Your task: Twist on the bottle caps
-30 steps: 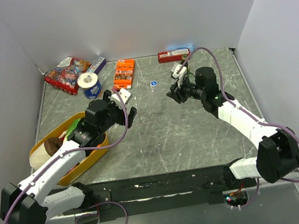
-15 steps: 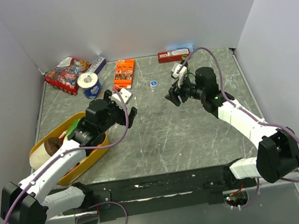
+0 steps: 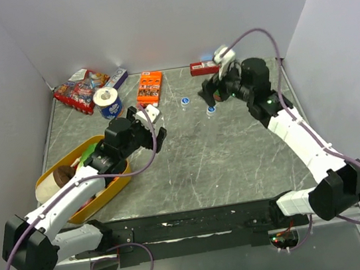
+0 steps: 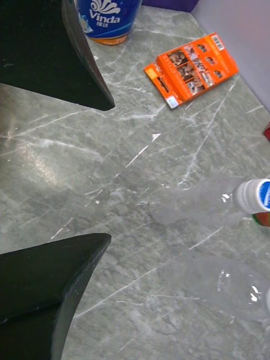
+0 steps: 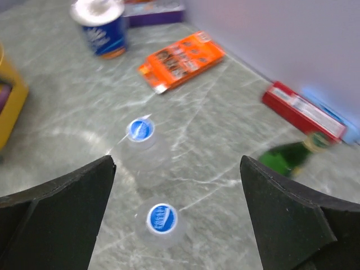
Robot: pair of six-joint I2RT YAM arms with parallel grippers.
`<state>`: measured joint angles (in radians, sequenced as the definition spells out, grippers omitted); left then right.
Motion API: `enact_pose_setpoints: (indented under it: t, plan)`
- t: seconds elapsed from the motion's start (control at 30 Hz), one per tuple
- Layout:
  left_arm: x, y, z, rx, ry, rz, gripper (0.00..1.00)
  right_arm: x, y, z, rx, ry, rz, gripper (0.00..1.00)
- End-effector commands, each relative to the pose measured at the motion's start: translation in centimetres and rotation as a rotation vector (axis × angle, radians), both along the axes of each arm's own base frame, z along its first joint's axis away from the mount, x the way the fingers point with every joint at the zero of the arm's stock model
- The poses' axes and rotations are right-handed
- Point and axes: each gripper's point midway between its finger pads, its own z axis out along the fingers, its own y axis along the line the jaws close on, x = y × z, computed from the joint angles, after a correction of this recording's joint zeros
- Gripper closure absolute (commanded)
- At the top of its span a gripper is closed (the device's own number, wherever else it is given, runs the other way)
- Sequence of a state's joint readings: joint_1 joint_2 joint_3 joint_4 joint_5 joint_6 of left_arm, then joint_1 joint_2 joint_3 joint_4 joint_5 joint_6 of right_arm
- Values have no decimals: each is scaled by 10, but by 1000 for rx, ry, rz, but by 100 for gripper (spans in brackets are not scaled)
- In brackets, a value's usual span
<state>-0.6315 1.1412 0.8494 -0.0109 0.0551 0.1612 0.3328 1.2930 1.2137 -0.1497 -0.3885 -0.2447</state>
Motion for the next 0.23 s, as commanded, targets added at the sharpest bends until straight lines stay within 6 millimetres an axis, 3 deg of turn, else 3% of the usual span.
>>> enact_pose_setpoints:
  t: [0.0,0.03,0.07,0.2]
  plan:
    - [16,-3,46,-101,-100,39,4,12,-55,36,79,82,-411,1]
    - [18,-2,49,-114,-109,49,4,13,-64,49,80,64,-464,1]
    - [21,0,51,-120,-116,56,4,12,-75,50,61,63,-522,1]
    - [30,3,56,-179,-106,107,4,-2,-82,63,34,47,-523,1]
